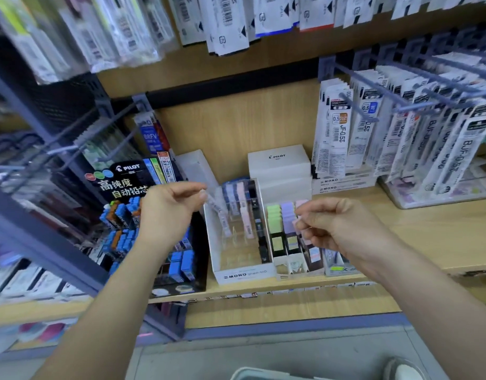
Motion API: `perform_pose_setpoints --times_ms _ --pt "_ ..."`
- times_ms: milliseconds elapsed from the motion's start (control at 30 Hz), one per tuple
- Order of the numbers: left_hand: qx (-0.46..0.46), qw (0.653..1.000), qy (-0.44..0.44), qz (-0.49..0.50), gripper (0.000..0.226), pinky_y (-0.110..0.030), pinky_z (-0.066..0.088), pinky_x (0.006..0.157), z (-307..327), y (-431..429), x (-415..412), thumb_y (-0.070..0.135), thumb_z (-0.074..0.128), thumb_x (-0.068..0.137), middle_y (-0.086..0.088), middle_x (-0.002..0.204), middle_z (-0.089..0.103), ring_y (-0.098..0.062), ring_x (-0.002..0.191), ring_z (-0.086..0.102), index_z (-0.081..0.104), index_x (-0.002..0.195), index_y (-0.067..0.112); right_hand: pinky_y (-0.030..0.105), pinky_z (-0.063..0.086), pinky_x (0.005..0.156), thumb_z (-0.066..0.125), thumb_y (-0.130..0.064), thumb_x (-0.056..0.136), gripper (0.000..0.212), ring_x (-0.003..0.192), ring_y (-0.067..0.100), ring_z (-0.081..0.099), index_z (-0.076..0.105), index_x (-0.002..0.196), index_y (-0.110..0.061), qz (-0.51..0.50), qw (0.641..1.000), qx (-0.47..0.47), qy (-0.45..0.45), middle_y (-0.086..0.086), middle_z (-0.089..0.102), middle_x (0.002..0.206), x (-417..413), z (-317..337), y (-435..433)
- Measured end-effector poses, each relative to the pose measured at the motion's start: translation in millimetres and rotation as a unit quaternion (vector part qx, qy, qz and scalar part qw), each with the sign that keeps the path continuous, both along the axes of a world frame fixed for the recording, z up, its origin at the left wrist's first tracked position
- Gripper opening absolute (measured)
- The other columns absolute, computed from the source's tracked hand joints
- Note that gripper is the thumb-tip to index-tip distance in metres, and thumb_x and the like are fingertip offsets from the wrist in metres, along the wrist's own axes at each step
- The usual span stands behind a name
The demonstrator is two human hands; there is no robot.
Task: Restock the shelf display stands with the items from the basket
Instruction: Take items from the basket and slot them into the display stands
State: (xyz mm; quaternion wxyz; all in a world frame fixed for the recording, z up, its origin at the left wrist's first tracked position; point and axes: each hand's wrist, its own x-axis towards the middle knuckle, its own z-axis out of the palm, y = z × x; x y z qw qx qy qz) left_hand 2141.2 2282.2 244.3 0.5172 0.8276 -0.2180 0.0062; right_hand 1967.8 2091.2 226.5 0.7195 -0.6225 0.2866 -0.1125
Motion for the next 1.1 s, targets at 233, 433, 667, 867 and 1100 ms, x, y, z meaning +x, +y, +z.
perform_pose_setpoints --times_ms 233,433,667,867,1100 --pt "0.198 0.974 -0.108 -0.033 0.015 -0.026 0.051 0.085 -43 -6 8 0.015 0.066 0.088 0.003 0.086 0.066 -0.009 0.082 0.061 0.07 0.102 0.013 0.019 0.053 0.053 0.058 0.001 0.093 0.016 0.058 0.013 0.061 0.072 0.091 -0.006 0.026 0.999 -0.021 0.025 0.009 0.07 0.073 9 -4 8" --pt "0.271 0.946 -0.165 -0.06 0.014 -0.034 0.052 0.082 -60 -14 11 0.016 0.06 0.091 -0.005 0.094 0.071 -0.02 0.088 0.064 0.07 0.1 0.011 0.02 0.051 0.053 0.057 -0.002 0.094 0.016 0.058 0.012 0.062 0.072 0.09 -0.007 0.048 0.997 -0.034 0.041 0.009 0.071 0.075 12 -8 10" --pt "0.333 0.9 -0.279 -0.047 0.015 -0.028 0.043 0.064 -71 -18 14 0.005 0.054 0.09 -0.009 0.099 0.059 -0.027 0.081 0.062 0.069 0.095 0.003 0.022 0.05 0.056 0.055 -0.006 0.096 0.017 0.057 0.012 0.062 0.072 0.091 -0.009 0.073 0.993 -0.064 0.072 0.008 0.071 0.076 5 -11 9" --pt "0.298 0.901 -0.308 -0.06 0.029 -0.04 0.054 0.067 -55 -12 3 -0.006 0.058 0.081 -0.014 0.101 0.063 -0.035 0.08 0.064 0.068 0.107 0.004 0.021 0.048 0.055 0.054 -0.005 0.095 0.019 0.057 0.011 0.061 0.072 0.09 -0.01 0.128 0.978 -0.129 0.099 0.003 0.069 0.07 -16 -15 13" --pt "0.349 0.862 -0.274 -0.246 0.019 -0.038 0.052 0.071 -72 4 -77 0.016 0.05 0.089 -0.003 0.09 0.068 -0.028 0.084 0.062 0.066 0.098 0.018 0.022 0.05 0.054 0.056 -0.014 0.095 0.015 0.057 0.009 0.063 0.068 0.087 -0.017 0.298 0.89 -0.281 0.199 -0.002 0.069 0.07 -61 -53 39"
